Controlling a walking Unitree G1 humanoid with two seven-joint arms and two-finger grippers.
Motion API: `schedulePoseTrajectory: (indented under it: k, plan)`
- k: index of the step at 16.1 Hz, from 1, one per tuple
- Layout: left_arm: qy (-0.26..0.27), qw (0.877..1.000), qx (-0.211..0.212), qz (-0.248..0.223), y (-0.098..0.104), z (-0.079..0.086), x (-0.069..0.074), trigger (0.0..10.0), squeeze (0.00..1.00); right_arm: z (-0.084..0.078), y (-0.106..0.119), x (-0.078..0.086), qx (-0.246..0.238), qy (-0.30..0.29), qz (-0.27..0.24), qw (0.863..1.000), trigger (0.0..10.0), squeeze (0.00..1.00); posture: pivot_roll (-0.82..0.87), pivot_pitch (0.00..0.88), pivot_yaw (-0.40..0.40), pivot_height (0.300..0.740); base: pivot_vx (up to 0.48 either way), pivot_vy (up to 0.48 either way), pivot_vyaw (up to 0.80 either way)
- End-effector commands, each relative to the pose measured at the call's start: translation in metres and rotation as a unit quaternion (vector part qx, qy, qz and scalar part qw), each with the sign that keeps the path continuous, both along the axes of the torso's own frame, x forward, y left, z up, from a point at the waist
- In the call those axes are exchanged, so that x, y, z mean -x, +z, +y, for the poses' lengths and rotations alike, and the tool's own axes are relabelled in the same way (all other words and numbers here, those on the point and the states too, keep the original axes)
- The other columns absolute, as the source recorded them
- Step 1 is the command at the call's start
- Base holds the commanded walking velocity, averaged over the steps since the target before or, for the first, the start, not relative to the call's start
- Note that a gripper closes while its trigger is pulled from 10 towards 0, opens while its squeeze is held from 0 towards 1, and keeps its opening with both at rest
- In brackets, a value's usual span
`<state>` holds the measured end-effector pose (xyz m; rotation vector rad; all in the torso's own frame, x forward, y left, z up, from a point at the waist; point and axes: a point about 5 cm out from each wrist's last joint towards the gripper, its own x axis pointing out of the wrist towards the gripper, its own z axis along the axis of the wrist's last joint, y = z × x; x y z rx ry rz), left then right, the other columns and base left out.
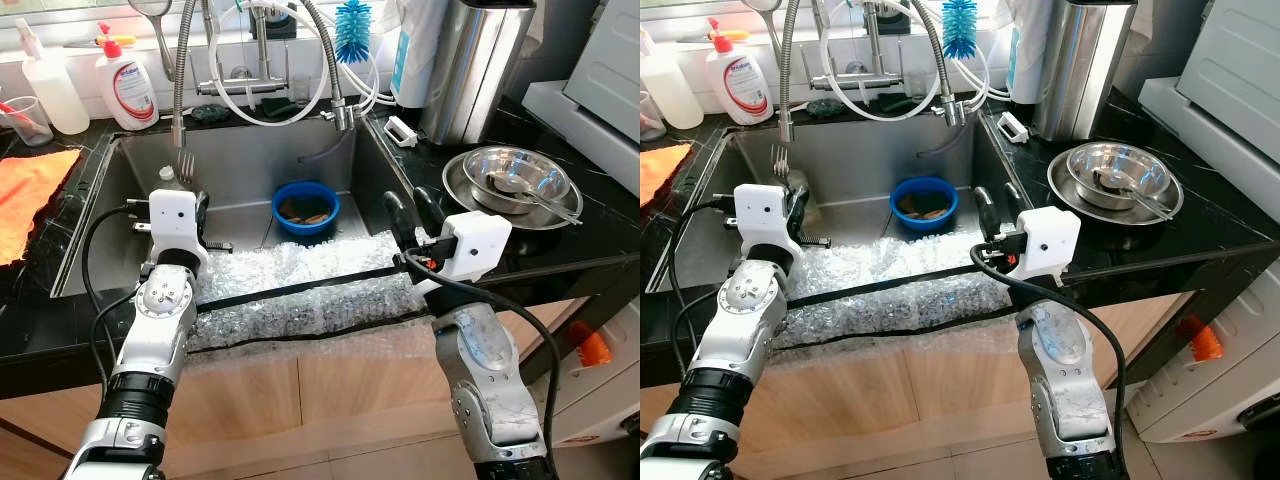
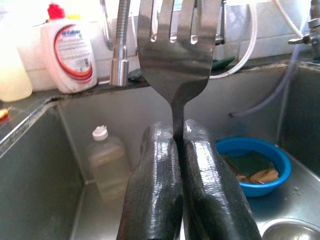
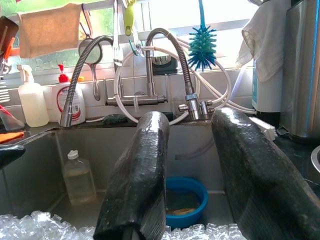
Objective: Kitchen organization
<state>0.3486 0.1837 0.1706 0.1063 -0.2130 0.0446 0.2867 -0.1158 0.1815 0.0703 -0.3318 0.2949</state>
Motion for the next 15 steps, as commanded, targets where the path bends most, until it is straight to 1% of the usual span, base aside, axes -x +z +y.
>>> schedulePoseTrajectory:
  k: [1,2,3,4,7,8,11,12,13,14,15]
  plan:
    - [0.007,1.0,0.011,0.001,0.001,0.003,-0.002,10.0,0.0,0.002,-0.002,0.0,0.002,0.001,0.002,1.0,10.0,0.0,-0.01,0.0,0.029,0.74,0.0,0.0,0.0]
    - [0.011,0.999,0.027,0.016,-0.003,0.005,-0.003,10.0,0.5,0.003,-0.004,0.0,0.006,0.005,0.006,1.0,10.0,0.0,-0.01,0.0,0.027,0.74,0.0,0.0,0.0]
    - [0.009,0.999,0.03,0.026,-0.007,0.004,-0.003,10.0,0.84,0.004,-0.006,-0.001,0.009,0.005,0.012,1.0,10.0,0.0,-0.01,0.0,0.027,0.74,0.0,0.0,0.0]
    - [0.01,0.999,0.04,0.027,-0.009,0.004,-0.003,10.0,1.0,0.003,-0.008,-0.002,0.009,0.002,0.015,1.0,10.0,0.0,-0.01,0.0,0.026,0.74,0.0,0.0,0.0]
    - [0.007,0.999,0.034,0.029,-0.011,0.003,-0.002,10.0,1.0,0.003,-0.007,-0.003,0.015,0.002,0.017,1.0,10.0,0.0,-0.01,0.0,0.026,0.74,0.0,0.0,0.0]
    - [0.004,0.999,0.045,0.029,-0.011,0.001,-0.002,10.0,1.0,0.002,-0.007,-0.004,0.016,0.001,0.016,1.0,10.0,0.0,-0.01,0.0,0.025,0.74,0.0,0.0,0.0]
    - [-0.004,0.999,0.037,0.027,-0.01,-0.002,-0.002,10.0,1.0,0.001,-0.008,-0.005,0.017,-0.002,0.019,1.0,10.0,0.0,-0.01,0.0,0.024,0.74,0.0,0.0,0.0]
    - [-0.003,0.999,0.037,0.023,-0.009,-0.002,-0.002,10.0,1.0,0.002,-0.008,-0.005,0.018,-0.001,0.019,1.0,10.0,0.0,-0.01,0.0,0.024,0.74,0.0,0.0,0.0]
    - [0.0,0.999,0.046,-0.002,-0.001,-0.002,-0.002,10.0,1.0,0.002,-0.008,-0.005,0.019,-0.001,0.019,1.0,10.0,0.0,-0.01,0.0,0.023,0.74,0.0,0.0,0.0]
    - [0.008,0.998,0.05,-0.038,0.012,0.0,0.0,10.0,0.0,0.001,-0.006,-0.005,0.017,-0.009,0.014,1.0,10.0,0.0,-0.01,0.0,0.024,0.74,0.0,0.0,0.0]
    - [0.02,0.994,0.046,-0.093,0.032,0.005,0.004,10.0,0.0,-0.003,-0.003,-0.006,0.019,-0.029,0.004,0.999,10.0,0.0,-0.02,0.0,0.026,0.74,0.0,0.0,0.0]
